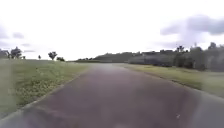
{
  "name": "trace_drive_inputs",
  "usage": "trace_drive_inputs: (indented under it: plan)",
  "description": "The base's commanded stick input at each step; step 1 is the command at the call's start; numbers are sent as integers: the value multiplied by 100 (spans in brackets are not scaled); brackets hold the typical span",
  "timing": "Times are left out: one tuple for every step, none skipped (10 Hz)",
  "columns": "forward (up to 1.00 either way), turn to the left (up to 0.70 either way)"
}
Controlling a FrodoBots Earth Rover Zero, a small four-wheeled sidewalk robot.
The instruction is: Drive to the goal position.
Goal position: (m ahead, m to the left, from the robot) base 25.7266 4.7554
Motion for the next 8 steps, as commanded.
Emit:
trace_drive_inputs:
  plan:
    - [70, 3]
    - [70, 2]
    - [70, 1]
    - [70, 0]
    - [70, 0]
    - [70, 0]
    - [70, 0]
    - [70, 0]
